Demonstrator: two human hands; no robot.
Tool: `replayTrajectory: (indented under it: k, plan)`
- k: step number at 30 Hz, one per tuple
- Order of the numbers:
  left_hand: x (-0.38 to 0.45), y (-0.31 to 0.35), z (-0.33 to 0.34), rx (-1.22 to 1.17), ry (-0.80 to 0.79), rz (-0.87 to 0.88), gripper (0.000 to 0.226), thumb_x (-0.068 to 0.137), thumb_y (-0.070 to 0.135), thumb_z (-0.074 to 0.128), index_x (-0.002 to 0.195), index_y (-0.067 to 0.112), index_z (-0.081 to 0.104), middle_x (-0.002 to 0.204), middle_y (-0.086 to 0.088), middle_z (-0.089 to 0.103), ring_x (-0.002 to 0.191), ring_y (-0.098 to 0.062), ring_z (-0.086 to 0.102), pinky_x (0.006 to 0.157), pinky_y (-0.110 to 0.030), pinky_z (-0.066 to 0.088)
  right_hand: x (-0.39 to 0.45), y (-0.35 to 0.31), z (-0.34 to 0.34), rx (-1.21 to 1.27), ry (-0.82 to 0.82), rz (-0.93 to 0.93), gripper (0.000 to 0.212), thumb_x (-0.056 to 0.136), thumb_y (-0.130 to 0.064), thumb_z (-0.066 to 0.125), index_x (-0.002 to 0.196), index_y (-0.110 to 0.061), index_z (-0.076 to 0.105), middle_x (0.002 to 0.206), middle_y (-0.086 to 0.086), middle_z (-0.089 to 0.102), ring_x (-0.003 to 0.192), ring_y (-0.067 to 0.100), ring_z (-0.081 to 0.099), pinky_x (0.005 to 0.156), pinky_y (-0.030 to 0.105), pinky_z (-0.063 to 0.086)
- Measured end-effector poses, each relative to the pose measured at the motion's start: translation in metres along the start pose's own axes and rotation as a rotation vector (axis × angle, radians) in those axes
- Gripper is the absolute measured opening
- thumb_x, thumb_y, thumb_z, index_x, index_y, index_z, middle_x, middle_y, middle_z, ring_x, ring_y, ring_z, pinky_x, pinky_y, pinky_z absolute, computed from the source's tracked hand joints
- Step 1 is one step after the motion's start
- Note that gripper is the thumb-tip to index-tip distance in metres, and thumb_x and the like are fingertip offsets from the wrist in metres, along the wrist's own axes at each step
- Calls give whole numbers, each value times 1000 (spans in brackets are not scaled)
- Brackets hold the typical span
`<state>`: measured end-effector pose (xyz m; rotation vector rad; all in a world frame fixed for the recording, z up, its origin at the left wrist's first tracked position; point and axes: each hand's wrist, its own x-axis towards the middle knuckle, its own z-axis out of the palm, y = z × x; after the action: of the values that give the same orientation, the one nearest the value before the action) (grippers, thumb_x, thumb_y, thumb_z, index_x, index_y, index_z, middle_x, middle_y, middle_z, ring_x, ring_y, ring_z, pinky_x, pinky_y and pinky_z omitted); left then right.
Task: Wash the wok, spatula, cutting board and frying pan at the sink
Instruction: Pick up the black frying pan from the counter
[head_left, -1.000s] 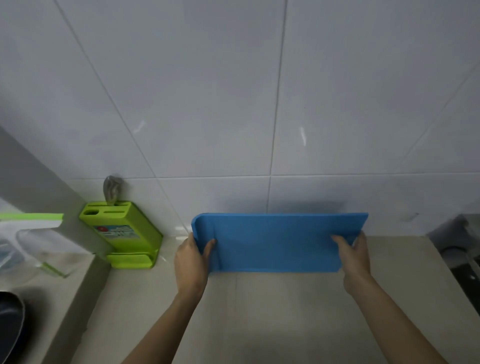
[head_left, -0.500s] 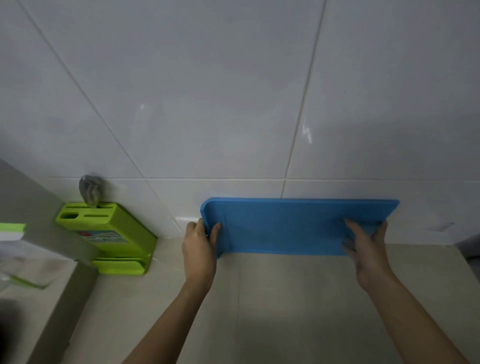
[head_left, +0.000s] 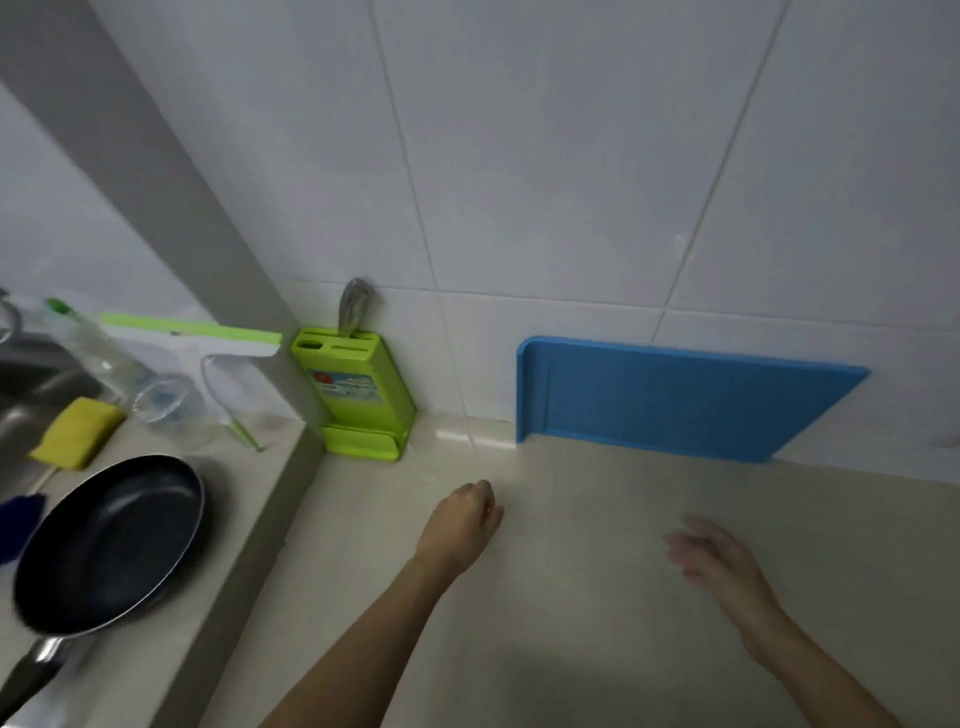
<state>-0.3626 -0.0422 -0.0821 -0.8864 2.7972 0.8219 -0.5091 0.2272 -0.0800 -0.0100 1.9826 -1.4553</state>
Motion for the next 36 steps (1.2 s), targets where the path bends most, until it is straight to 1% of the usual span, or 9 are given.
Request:
replayTrajectory:
  k: [5,9,14,19,22,27,30,33,36]
  plan:
    - [-76,-17,-21,44,5,-28,24,97,28,49,98,4,56,103,-19,61,94,-38,58,77,-38,43,-40,-7,78,-276,-281,-78,22,92,0,54,113,-4,60,102,18,68,80,20,63,62,10,46]
    - [-143,-54,-46,36,68,-127,22,96,28,48,99,7,56,102,-15,61,93,-34,57,76,-38,43,-70,-23,143,-294,-414,-152,14,94,-5,53,104,-11,62,93,8,71,85,22,67,75,26,49]
    - [-228,-123,-100,-251,349,-385,14,92,21,57,91,8,63,81,-2,62,79,-20,57,66,-27,36,-102,-30,223,-361,-556,-207,14,94,-2,51,96,-11,62,77,9,70,74,24,67,69,27,50]
    - [-298,-207,-154,-327,582,-569,8,90,14,58,83,13,60,74,1,62,70,-16,55,64,-29,40,-133,-40,315,-395,-637,-255,12,93,-3,52,94,-10,62,77,9,70,68,20,63,65,27,48]
    - [-319,-254,-171,-308,639,-612,9,91,13,55,84,11,61,79,2,62,75,-15,57,65,-29,43,-144,-41,364,-384,-646,-255,10,92,-5,54,97,-9,62,79,9,70,68,19,64,65,26,48]
    - [-316,-317,-183,-345,615,-557,8,90,14,56,84,13,60,86,3,61,79,-15,57,69,-27,46,-152,-42,431,-325,-511,-206,12,92,-10,58,103,-9,55,88,13,65,66,20,60,59,25,50]
    - [-307,-347,-184,-584,416,-607,10,91,25,60,89,15,60,89,1,64,83,-16,60,69,-23,45,-152,-48,461,-300,-414,-152,16,92,-15,59,105,-6,53,86,13,63,63,21,58,61,32,49]
    - [-298,-370,-183,-777,147,-601,18,91,36,60,91,17,60,90,2,64,79,-13,59,72,-24,46,-155,-49,488,-307,-323,-109,14,93,-20,58,93,-7,53,78,11,63,59,21,56,57,31,47]
    - [-289,-382,-187,-923,36,-532,19,93,35,60,92,16,60,89,0,61,76,-11,55,69,-22,46,-159,-41,507,-359,-272,-66,28,95,-30,55,79,-7,53,70,13,63,53,22,58,48,26,47]
